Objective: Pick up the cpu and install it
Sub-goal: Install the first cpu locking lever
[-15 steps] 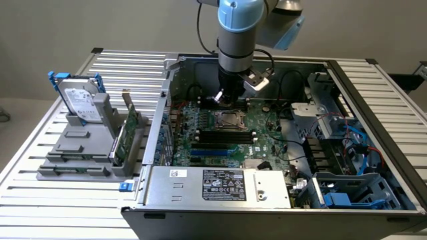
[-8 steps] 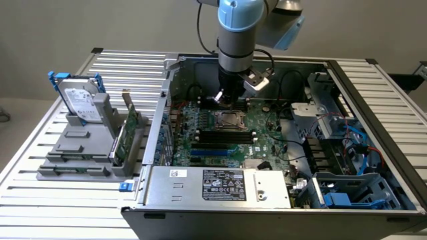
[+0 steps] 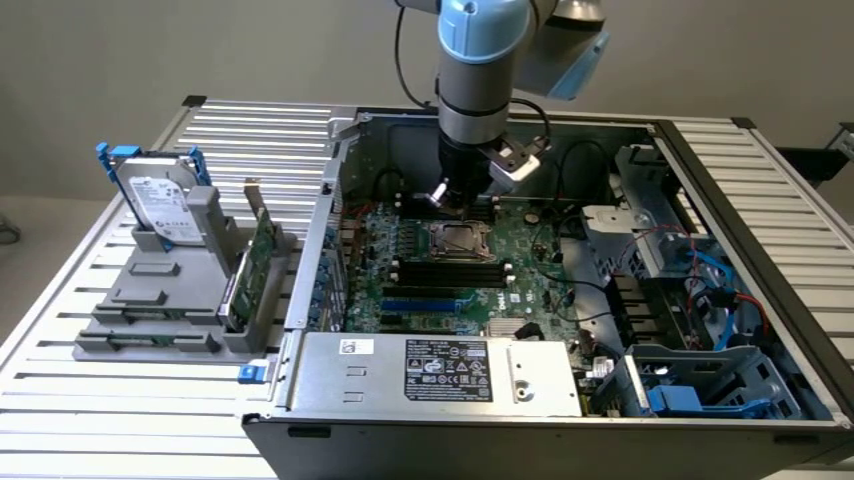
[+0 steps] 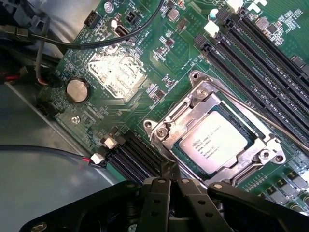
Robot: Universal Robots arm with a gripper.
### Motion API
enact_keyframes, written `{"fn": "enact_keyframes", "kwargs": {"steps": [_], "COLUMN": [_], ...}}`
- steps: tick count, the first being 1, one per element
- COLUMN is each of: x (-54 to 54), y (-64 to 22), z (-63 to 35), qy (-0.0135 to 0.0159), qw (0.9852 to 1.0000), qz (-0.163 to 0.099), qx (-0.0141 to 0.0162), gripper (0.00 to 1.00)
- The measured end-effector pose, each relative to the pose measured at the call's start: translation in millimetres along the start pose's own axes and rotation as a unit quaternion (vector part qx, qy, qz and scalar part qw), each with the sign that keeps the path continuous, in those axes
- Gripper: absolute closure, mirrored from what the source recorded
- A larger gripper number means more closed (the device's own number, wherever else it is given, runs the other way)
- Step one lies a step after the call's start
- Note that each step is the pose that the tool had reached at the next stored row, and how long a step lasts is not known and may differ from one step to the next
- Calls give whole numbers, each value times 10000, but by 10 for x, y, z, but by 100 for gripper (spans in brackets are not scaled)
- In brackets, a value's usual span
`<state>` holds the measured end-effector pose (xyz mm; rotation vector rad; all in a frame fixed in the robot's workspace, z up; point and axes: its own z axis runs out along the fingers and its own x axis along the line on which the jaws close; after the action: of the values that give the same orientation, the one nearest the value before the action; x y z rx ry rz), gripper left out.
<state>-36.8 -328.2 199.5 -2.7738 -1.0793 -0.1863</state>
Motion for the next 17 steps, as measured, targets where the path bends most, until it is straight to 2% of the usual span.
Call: {"fn": "enact_keyframes", "kwargs": {"steps": [17], "x": [19], "y": [20], "z": [10], "qy": [-22], "qw": [10000], "qz": [-11], "qx": [-20], "gripper": [89]}}
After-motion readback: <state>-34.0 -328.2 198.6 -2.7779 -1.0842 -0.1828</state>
